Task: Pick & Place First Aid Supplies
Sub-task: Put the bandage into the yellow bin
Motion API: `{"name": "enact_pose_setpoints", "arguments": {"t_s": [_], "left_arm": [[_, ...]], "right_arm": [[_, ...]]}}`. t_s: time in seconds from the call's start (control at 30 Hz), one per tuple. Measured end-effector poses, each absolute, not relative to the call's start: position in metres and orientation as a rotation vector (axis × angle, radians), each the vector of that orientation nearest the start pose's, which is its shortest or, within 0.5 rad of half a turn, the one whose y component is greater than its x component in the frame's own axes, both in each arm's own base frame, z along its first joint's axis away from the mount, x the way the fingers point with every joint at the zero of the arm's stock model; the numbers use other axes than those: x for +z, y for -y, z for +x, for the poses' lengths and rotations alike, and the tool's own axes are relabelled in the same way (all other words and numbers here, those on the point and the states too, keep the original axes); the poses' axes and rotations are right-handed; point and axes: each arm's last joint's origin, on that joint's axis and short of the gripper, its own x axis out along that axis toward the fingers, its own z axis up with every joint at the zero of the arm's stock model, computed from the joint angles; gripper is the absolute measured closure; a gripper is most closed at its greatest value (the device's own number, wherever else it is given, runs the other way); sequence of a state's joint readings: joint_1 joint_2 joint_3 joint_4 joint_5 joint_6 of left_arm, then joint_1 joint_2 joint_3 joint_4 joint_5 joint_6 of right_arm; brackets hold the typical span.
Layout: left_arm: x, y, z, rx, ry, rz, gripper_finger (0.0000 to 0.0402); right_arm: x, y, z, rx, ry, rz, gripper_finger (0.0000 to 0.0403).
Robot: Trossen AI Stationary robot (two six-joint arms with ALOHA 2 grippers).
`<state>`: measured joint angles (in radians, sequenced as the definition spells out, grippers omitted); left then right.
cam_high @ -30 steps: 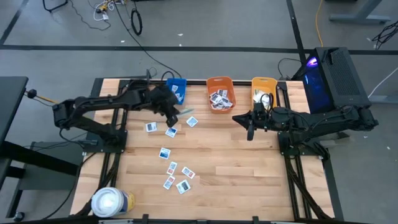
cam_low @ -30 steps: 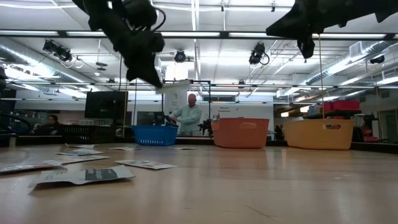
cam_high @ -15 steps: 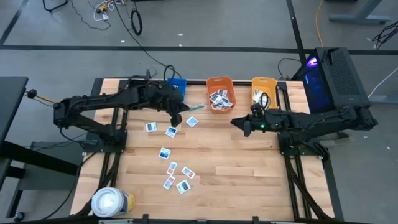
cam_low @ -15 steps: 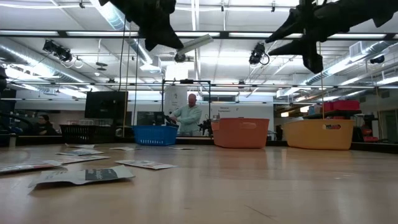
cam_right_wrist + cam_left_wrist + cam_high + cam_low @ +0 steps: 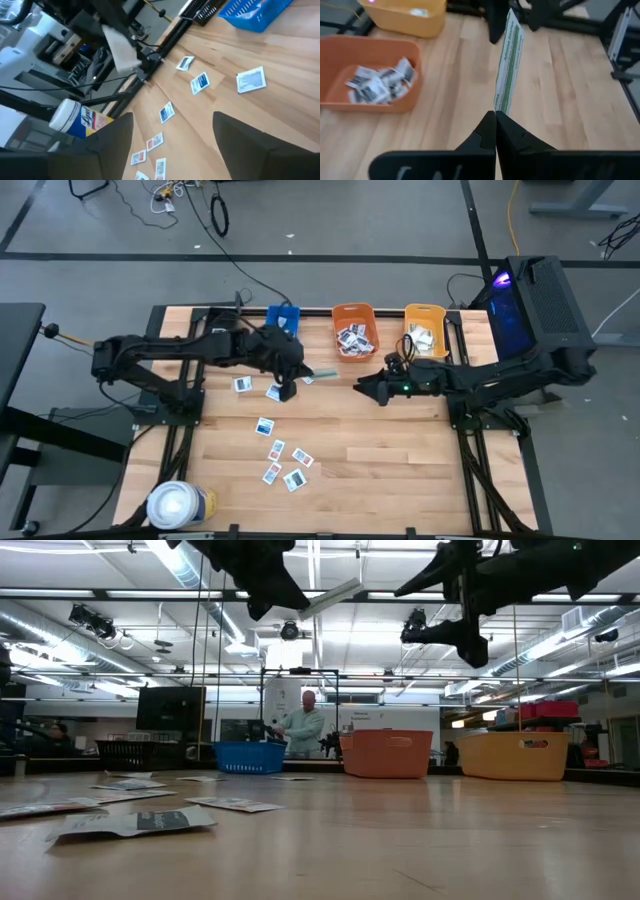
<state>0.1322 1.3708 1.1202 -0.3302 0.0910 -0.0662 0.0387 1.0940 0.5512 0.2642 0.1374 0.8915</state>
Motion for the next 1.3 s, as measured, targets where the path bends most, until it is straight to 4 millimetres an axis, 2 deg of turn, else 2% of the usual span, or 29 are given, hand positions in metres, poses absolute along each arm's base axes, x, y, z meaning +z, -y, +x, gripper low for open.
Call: {"name": "enact_pose_setpoints", "arguments": {"t_s": [0.33, 0.53, 0.8, 1.3], "left_arm": [[0.271, -0.023, 0.323, 0.014, -0.699, -0.159, 0.0401], [0.26, -0.023, 0.331, 0.005, -0.714, -0.192, 0.0401], [0.26, -0.023, 0.333, -0.001, -0.702, -0.219, 0.0401], [0.26, -0.023, 0.333, 0.009, -0.701, -0.243, 0.0401]], "right_arm": [[0.229, -0.007, 0.249, -0.158, -0.17, 0.873, 0.0136], [0.227, -0.008, 0.253, -0.131, -0.173, 0.862, 0.0138], [0.218, -0.008, 0.256, -0.157, -0.213, 0.842, 0.0138], [0.208, -0.008, 0.263, -0.152, -0.246, 0.696, 0.0138]]}}
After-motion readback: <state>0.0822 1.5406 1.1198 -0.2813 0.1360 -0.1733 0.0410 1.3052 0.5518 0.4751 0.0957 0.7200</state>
